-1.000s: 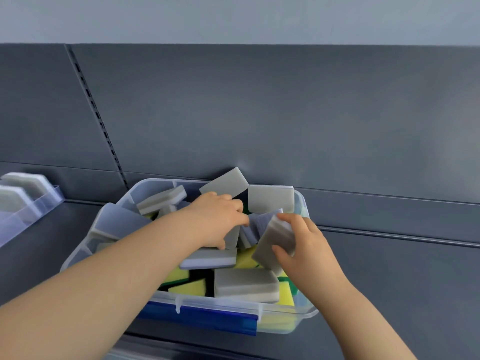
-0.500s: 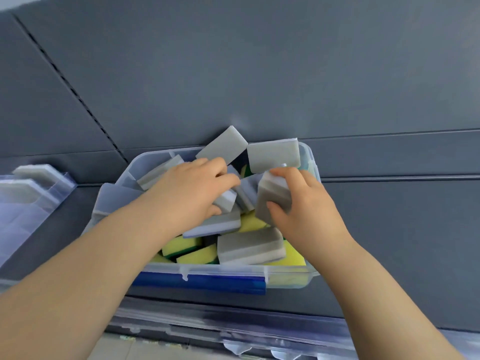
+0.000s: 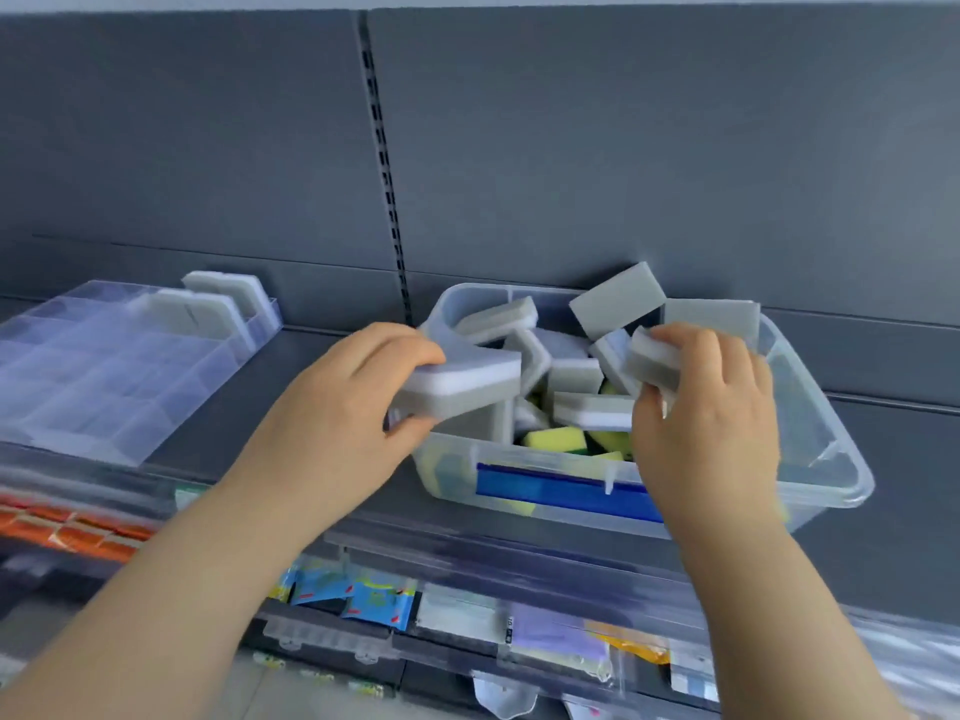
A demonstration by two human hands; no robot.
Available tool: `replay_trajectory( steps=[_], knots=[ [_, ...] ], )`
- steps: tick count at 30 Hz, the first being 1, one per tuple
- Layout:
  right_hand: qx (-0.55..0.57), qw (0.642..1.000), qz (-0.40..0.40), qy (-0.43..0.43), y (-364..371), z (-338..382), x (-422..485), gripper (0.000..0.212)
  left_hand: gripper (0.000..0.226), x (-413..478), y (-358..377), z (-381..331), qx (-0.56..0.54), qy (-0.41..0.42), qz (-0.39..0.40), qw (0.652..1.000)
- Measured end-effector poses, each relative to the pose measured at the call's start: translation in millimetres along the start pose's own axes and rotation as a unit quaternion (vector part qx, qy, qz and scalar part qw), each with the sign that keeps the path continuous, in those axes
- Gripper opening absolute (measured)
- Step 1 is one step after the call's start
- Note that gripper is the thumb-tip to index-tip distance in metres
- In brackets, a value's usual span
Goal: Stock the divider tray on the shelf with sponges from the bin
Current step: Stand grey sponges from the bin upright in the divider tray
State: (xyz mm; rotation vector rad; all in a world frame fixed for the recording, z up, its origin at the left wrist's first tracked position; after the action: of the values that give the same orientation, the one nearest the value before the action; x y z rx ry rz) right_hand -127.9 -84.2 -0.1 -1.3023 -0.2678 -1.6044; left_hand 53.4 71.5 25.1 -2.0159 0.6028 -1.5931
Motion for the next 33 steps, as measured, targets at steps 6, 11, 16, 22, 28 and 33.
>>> replay_trajectory(
  steps=[6,11,16,22,28,33],
  knots=[
    [0.223,0.969,0.093,-0.058,14,159,-67,0.044,0.041,-75,-93,79,0.0,-0.096,-0.036,0.995],
    [0.279,0.946,0.152,-0.062,32,237,-109,0.04,0.045,-133,-159,132,0.035,-0.146,-0.062,0.987],
    [0.3,0.927,0.221,-0.055,60,289,-132,0.044,0.048,-176,-195,175,0.054,-0.227,-0.09,0.968],
    [0.317,0.905,0.283,-0.029,108,328,-141,0.038,0.035,-198,-210,225,0.053,-0.324,-0.082,0.941],
    [0.316,0.901,0.296,0.024,183,347,-125,0.039,0.038,-172,-196,293,0.057,-0.344,-0.071,0.935],
    [0.302,0.9,0.302,0.086,257,356,-95,0.038,0.042,-126,-179,368,0.08,-0.332,-0.038,0.939]
  ],
)
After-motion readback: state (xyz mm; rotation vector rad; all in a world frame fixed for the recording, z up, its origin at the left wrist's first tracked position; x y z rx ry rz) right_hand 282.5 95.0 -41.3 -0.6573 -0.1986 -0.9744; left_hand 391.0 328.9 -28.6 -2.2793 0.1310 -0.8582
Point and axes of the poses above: each hand's wrist, its own x-axis towards the middle knuckle, its own y-axis out of the palm, z = x × y, the point moved 4 cm from there along x, towards the middle knuckle, and after that the axes turned 13 degrees about -z, right-handed, at the moved point
